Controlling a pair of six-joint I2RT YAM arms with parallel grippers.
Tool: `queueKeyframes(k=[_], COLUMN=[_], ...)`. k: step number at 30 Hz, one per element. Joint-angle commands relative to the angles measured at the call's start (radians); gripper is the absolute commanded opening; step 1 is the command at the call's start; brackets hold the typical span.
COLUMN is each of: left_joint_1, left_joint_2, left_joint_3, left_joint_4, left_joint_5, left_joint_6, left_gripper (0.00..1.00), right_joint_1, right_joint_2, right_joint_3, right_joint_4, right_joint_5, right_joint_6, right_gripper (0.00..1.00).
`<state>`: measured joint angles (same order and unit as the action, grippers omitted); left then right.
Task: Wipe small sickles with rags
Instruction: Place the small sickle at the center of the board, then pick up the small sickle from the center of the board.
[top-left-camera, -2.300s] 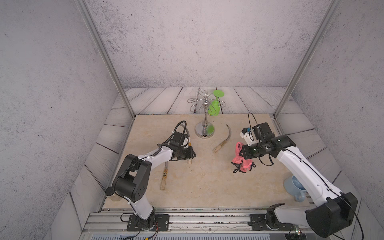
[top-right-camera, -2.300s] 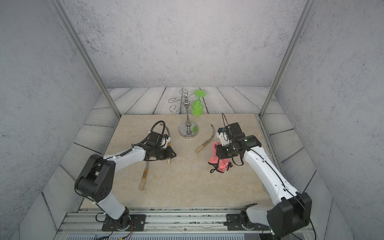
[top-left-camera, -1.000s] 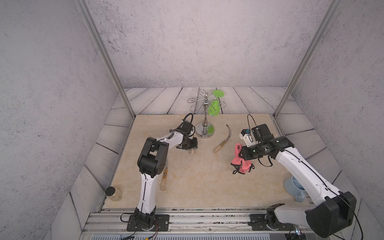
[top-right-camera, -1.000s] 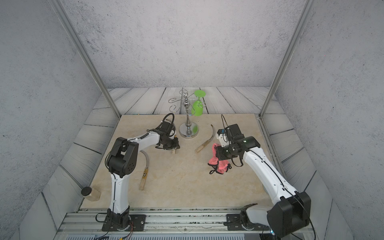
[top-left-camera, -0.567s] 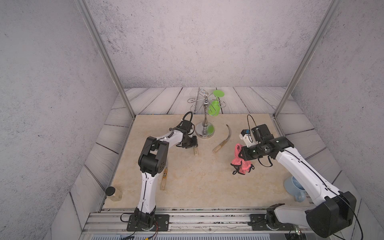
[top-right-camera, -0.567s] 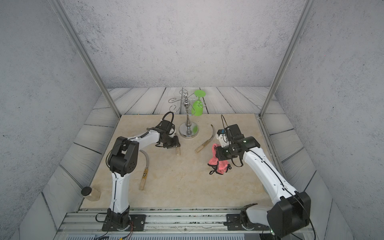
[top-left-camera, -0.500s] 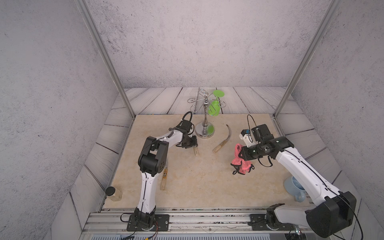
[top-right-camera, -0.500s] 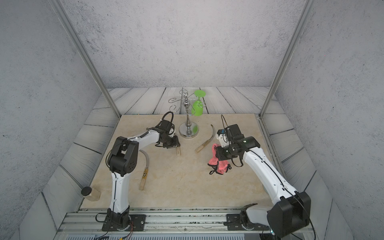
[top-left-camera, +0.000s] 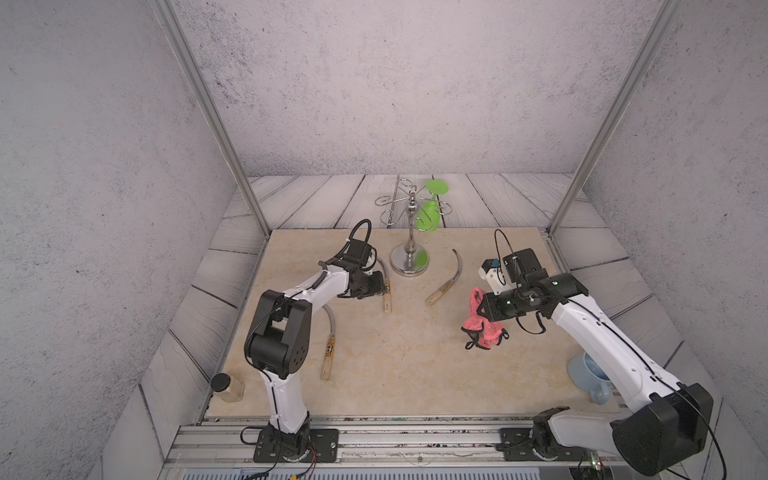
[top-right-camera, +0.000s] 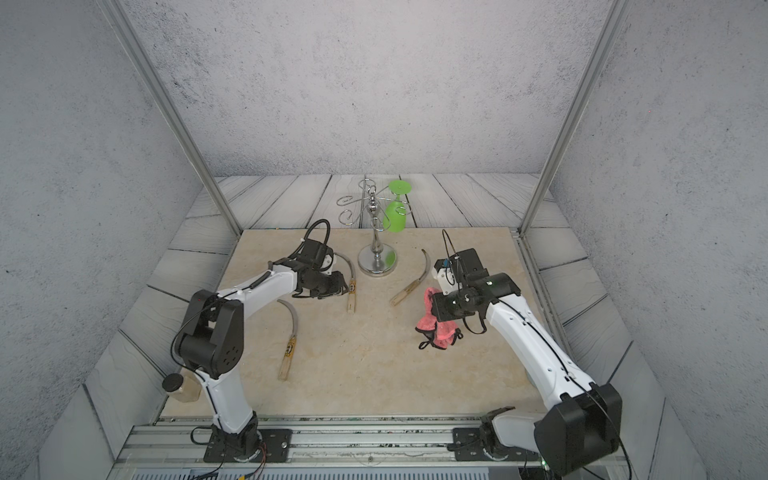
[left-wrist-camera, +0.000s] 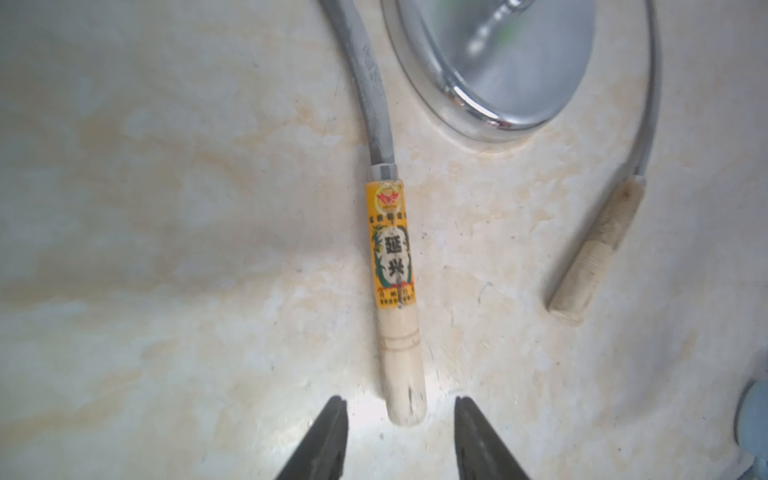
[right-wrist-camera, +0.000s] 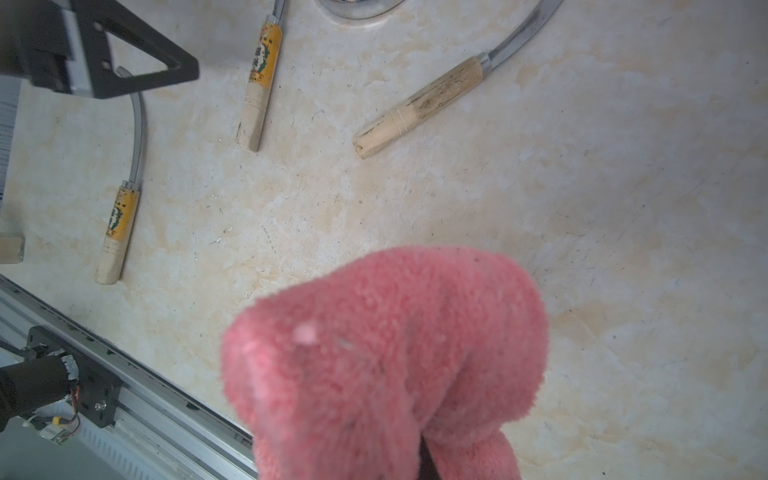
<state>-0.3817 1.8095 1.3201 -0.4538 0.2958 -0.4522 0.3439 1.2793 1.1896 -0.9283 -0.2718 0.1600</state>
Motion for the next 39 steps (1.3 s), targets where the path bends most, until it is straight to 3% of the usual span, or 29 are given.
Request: queueKeyframes(k=[1,13,18,32,39], left_joint_1=[0.009,0.000,-0.019,-0.051,-0.049], left_joint_2=[-0.111,-0.589,-0.713,-0.695,-0.599], left_joint_3=[-0.046,-0.386,-0.528,-0.689,-0.698], left_joint_4=[-0.049,-0.211,-0.287,-0.314,-0.266], left_joint_5=[-0.054,-0.191,-0.249,-0.400,-0.375], left_joint_6=[0.027,-0.026,-0.096,-0.226,-0.230], left_gripper=[0.46,0.47,0.47,0.47,0.47], right_joint_1=[-0.003,-0.002,-0.002,-0.002,-0.003], right_joint_2=[-0.009,0.027,0.046,0.075,0.079], right_joint_3=[0.016,0.027,0.027,0.021,0.016], right_joint_4=[-0.021,-0.027,-0.027,-0.029,-0.027], right_joint_5=[-0.003,0.021,0.025,0.005,-0.004], right_joint_6=[-0.004,-0.002,-0.005,-0.007,-0.008], right_gripper=[0.16,0.17,0.16,0.16,0.16])
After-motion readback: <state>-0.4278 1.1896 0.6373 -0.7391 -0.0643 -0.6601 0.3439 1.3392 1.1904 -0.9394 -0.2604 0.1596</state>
